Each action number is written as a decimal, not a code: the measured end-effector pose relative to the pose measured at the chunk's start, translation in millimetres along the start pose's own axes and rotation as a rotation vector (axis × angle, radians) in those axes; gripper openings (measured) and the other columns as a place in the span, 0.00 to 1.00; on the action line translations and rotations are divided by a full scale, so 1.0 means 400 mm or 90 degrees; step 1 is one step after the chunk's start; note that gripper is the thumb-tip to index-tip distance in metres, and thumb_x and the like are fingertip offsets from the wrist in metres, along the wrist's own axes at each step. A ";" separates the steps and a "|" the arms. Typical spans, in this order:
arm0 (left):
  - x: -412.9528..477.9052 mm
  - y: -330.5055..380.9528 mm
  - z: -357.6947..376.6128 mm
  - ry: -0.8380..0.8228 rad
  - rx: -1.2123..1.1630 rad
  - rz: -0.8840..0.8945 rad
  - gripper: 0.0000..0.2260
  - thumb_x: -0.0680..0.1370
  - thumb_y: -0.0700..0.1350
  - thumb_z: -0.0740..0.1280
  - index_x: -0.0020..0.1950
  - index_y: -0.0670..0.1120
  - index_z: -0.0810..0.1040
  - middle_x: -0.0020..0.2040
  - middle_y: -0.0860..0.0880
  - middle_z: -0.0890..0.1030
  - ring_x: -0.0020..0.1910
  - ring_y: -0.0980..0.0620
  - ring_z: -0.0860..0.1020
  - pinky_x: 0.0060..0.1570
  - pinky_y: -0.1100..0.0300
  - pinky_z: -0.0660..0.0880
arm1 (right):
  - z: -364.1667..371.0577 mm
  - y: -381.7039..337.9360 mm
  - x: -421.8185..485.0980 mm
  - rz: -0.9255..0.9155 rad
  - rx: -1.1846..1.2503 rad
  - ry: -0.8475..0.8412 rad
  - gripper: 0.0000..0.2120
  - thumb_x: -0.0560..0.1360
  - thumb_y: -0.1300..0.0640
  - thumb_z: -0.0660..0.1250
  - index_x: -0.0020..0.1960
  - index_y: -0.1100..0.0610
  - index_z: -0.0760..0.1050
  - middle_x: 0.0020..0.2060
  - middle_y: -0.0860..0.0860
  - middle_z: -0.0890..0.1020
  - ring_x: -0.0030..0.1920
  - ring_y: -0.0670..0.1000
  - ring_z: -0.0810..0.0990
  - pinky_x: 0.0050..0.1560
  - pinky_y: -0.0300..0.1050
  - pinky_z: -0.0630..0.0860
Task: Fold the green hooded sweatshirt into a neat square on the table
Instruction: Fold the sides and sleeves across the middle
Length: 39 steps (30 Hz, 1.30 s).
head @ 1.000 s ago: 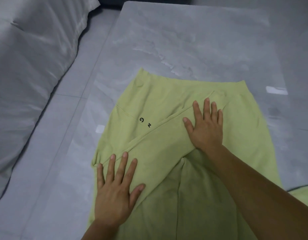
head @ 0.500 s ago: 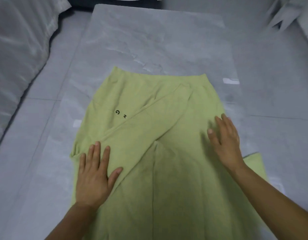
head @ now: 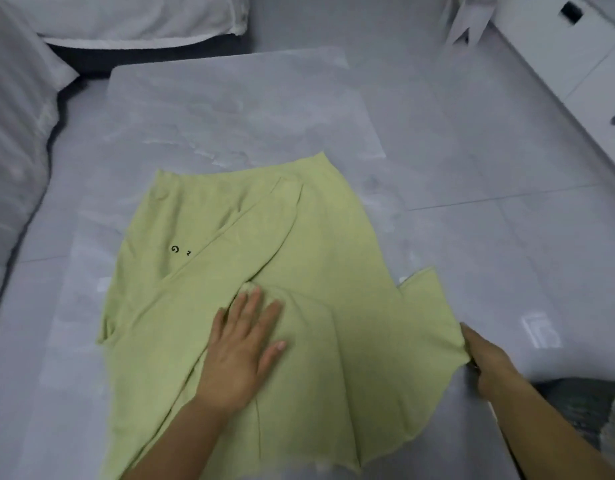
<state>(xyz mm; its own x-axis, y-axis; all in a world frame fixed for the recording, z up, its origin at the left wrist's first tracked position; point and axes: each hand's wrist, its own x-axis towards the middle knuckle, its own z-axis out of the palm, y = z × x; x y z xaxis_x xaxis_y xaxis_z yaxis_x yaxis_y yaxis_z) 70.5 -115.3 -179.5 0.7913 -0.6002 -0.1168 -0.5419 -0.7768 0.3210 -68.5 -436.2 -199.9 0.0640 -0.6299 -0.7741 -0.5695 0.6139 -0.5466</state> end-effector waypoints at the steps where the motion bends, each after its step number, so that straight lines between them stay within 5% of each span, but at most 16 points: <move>1: 0.010 0.024 0.018 -0.014 -0.018 -0.023 0.35 0.74 0.69 0.36 0.72 0.53 0.62 0.76 0.48 0.55 0.75 0.50 0.48 0.71 0.49 0.49 | -0.002 -0.014 0.004 0.008 0.043 -0.009 0.12 0.75 0.53 0.65 0.49 0.62 0.76 0.60 0.58 0.76 0.49 0.55 0.72 0.50 0.46 0.71; 4: 0.020 0.049 0.063 -0.106 -0.010 -0.118 0.50 0.58 0.74 0.23 0.75 0.56 0.48 0.77 0.47 0.40 0.70 0.52 0.31 0.72 0.47 0.37 | -0.024 -0.036 -0.001 -0.007 0.193 -0.040 0.07 0.75 0.61 0.65 0.38 0.59 0.73 0.51 0.56 0.77 0.40 0.51 0.75 0.39 0.41 0.76; 8: 0.027 0.049 0.047 -0.172 -0.078 -0.155 0.54 0.54 0.78 0.25 0.75 0.56 0.49 0.77 0.49 0.41 0.72 0.53 0.33 0.72 0.50 0.36 | -0.024 -0.065 -0.073 -0.158 0.303 -0.008 0.03 0.74 0.59 0.64 0.41 0.54 0.73 0.42 0.50 0.76 0.37 0.42 0.74 0.35 0.35 0.75; 10: 0.030 0.048 0.010 -0.162 -0.188 -0.156 0.51 0.58 0.80 0.32 0.74 0.56 0.55 0.78 0.50 0.48 0.75 0.55 0.39 0.74 0.52 0.40 | -0.002 -0.081 -0.133 -0.416 0.120 0.059 0.04 0.70 0.53 0.63 0.37 0.49 0.71 0.40 0.52 0.74 0.36 0.38 0.72 0.40 0.39 0.72; 13: 0.033 0.071 -0.051 -0.076 -0.482 -0.243 0.29 0.74 0.67 0.53 0.71 0.54 0.63 0.75 0.52 0.61 0.72 0.60 0.56 0.70 0.63 0.51 | 0.088 -0.102 -0.239 -0.817 -0.143 0.093 0.07 0.71 0.56 0.61 0.39 0.60 0.73 0.59 0.62 0.74 0.56 0.48 0.71 0.53 0.41 0.65; 16: 0.046 0.059 -0.084 -0.018 -0.965 -0.370 0.28 0.76 0.64 0.50 0.70 0.50 0.65 0.70 0.46 0.70 0.66 0.51 0.70 0.68 0.56 0.62 | 0.260 -0.053 -0.350 -1.105 -0.441 0.040 0.06 0.68 0.59 0.63 0.39 0.62 0.74 0.55 0.64 0.78 0.57 0.61 0.72 0.57 0.52 0.66; 19: 0.043 -0.008 -0.092 0.128 -1.253 -0.455 0.32 0.74 0.67 0.48 0.67 0.45 0.67 0.64 0.40 0.74 0.64 0.43 0.73 0.67 0.47 0.65 | 0.394 0.101 -0.361 -1.050 -0.756 -0.137 0.18 0.63 0.47 0.70 0.48 0.56 0.80 0.57 0.55 0.81 0.57 0.57 0.79 0.58 0.48 0.72; 22: 0.020 -0.088 -0.084 0.207 -1.313 -0.536 0.33 0.74 0.67 0.51 0.67 0.43 0.66 0.63 0.38 0.73 0.63 0.41 0.73 0.66 0.47 0.67 | 0.402 0.175 -0.299 -0.968 -0.896 -0.241 0.25 0.68 0.42 0.57 0.57 0.53 0.79 0.62 0.53 0.78 0.61 0.54 0.77 0.61 0.48 0.65; 28: 0.020 -0.129 -0.073 0.194 -1.355 -0.582 0.29 0.76 0.62 0.55 0.65 0.38 0.66 0.59 0.39 0.76 0.61 0.42 0.74 0.59 0.50 0.75 | 0.310 0.181 -0.217 -1.073 -0.864 -0.298 0.23 0.80 0.45 0.45 0.70 0.54 0.64 0.70 0.53 0.69 0.69 0.52 0.63 0.67 0.50 0.59; 30: 0.033 -0.133 -0.074 0.194 -1.353 -0.600 0.24 0.77 0.59 0.57 0.59 0.39 0.69 0.62 0.38 0.74 0.58 0.43 0.76 0.52 0.53 0.78 | 0.276 0.191 -0.197 -1.067 -0.845 -0.286 0.24 0.80 0.45 0.46 0.71 0.55 0.61 0.71 0.52 0.66 0.70 0.52 0.63 0.68 0.50 0.59; 35: 0.100 -0.148 -0.104 0.197 -1.313 -0.562 0.24 0.79 0.53 0.58 0.68 0.38 0.65 0.56 0.44 0.78 0.57 0.47 0.76 0.61 0.54 0.72 | 0.171 0.224 -0.129 -1.088 -0.868 -0.236 0.25 0.79 0.50 0.44 0.73 0.56 0.55 0.75 0.50 0.55 0.73 0.50 0.56 0.72 0.49 0.52; 39: 0.154 -0.180 -0.125 0.182 -1.320 -0.523 0.18 0.78 0.52 0.60 0.64 0.43 0.71 0.58 0.46 0.79 0.57 0.49 0.78 0.50 0.55 0.79 | 0.088 0.201 -0.108 -1.078 -0.846 -0.237 0.26 0.77 0.55 0.44 0.75 0.55 0.51 0.76 0.47 0.52 0.74 0.47 0.53 0.72 0.47 0.53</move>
<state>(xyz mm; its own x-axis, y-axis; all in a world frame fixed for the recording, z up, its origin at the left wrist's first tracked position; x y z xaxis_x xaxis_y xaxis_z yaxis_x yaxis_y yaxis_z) 172.5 -86.8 -162.7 0.7294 -0.1701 -0.6626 0.6243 0.5615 0.5431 -88.3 -342.7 -221.6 0.9915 0.1263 -0.0303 0.1158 -0.9651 -0.2350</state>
